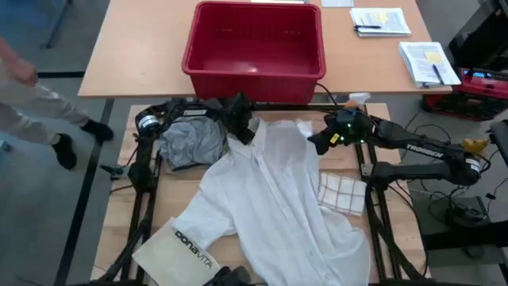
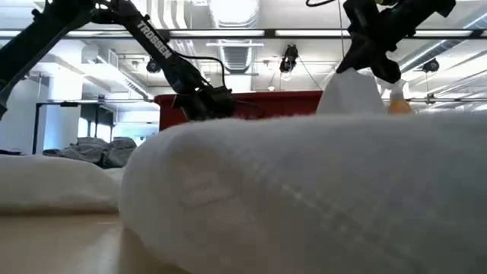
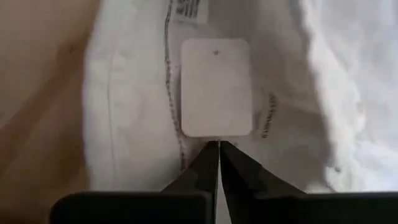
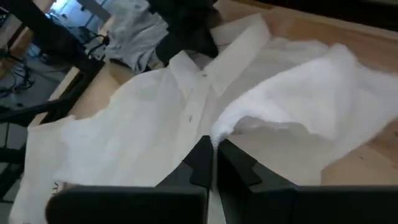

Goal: Fold laundry
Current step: Fold the white long sleeve shirt

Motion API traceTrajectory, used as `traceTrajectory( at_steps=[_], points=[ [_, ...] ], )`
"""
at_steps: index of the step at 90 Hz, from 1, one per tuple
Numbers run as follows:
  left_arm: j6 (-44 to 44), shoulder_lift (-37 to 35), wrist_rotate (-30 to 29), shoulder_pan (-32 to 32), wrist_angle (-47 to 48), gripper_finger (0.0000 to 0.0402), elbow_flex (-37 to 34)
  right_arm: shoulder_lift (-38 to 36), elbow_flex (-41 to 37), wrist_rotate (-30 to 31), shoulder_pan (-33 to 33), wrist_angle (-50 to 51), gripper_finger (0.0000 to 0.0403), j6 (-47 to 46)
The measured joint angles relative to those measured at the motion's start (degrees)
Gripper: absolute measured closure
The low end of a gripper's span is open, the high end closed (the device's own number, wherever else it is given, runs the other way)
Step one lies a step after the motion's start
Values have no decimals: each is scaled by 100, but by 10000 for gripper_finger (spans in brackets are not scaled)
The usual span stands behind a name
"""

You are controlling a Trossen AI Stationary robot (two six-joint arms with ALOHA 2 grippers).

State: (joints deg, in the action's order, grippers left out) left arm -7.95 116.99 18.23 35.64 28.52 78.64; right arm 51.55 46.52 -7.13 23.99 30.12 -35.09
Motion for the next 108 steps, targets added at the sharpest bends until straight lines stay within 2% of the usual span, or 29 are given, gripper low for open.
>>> traceTrajectory(
  at_steps=[9,22,41,55,88,108],
  points=[
    [-115,3,-261,-9,-4,402,-1,0,-2,-68,-26,-185,403,-90],
    [-172,3,-337,-7,11,402,-1,39,50,-258,-234,-815,403,-88],
    [-369,3,-394,-7,8,402,-1,524,717,-302,-645,-875,403,220],
    [-369,3,-364,-4,12,402,-1,1265,1523,-484,-1073,-952,403,486],
    [-323,11,109,11,91,402,-1,3230,3508,-509,-2000,-988,403,920],
    [-310,11,796,66,104,402,-1,4344,4551,-540,-2470,-1465,403,920]
  ],
)
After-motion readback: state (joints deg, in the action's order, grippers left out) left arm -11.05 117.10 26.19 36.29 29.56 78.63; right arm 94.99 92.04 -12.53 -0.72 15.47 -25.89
